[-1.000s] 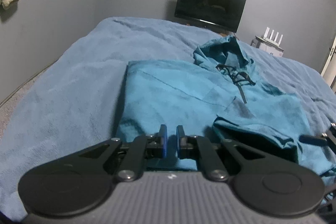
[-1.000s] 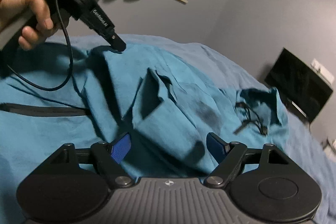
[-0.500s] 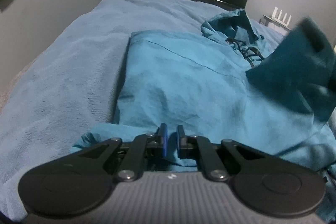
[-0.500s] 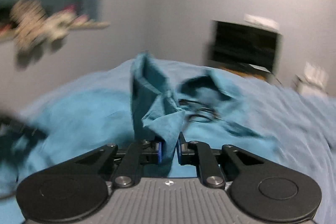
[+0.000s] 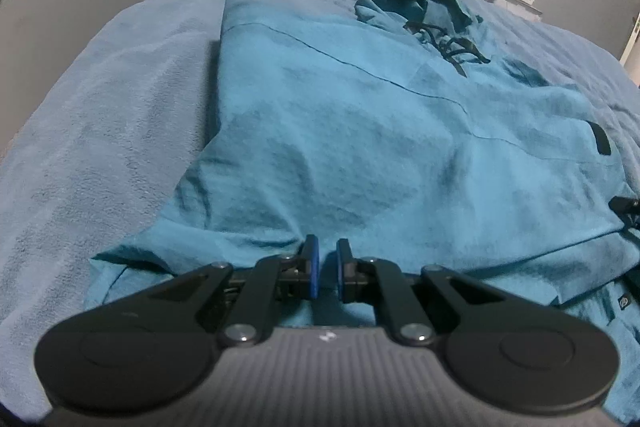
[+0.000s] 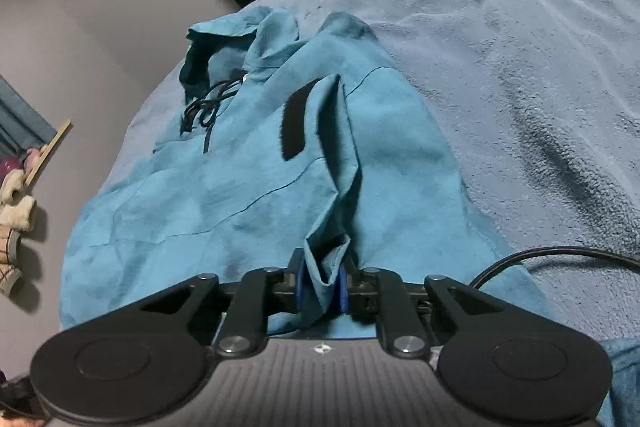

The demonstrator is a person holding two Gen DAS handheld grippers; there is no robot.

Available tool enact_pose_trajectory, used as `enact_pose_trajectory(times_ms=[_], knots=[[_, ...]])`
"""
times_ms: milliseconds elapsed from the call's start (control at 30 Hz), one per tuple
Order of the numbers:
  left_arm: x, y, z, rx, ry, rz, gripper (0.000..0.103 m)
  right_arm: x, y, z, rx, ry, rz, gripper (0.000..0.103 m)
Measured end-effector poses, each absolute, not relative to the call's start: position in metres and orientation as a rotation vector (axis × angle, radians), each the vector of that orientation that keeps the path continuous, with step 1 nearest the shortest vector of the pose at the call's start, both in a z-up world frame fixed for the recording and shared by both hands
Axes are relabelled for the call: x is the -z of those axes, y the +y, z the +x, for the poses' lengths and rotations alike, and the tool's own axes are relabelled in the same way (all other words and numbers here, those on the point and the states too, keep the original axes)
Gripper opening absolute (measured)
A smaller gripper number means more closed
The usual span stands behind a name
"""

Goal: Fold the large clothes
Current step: 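Open both grippers and withdraw from the folded jacket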

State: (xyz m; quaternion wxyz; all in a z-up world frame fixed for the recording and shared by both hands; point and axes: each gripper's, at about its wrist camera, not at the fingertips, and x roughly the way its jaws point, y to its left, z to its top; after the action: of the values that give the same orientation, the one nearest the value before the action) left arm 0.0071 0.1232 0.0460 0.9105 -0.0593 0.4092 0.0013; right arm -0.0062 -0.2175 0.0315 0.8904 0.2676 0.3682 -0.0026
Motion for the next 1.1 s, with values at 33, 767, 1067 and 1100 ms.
enact_pose_trajectory(times_ms=[33,767,1067,1100], knots=[[-0.046,0.124,0.007,-0.003,0.844,-0.127,0.003,-0.034,-0.215,-0.008,0.016,0.762,0.532,0.026],[-0.172,0.158,-0.111,0.160,0.786,-0.052,0.016,-0.206,-0.305,-0.132,-0.092,0.676,0.144,0.059],[-0.166,0.190,-0.214,0.131,0.897,-0.102,0.017,-0.172,-0.316,-0.205,-0.204,0.855,0.192,0.064],[-0.162,0.192,-0.219,0.134,0.912,-0.123,0.017,-0.164,-0.315,-0.209,-0.211,0.878,0.200,0.064]])
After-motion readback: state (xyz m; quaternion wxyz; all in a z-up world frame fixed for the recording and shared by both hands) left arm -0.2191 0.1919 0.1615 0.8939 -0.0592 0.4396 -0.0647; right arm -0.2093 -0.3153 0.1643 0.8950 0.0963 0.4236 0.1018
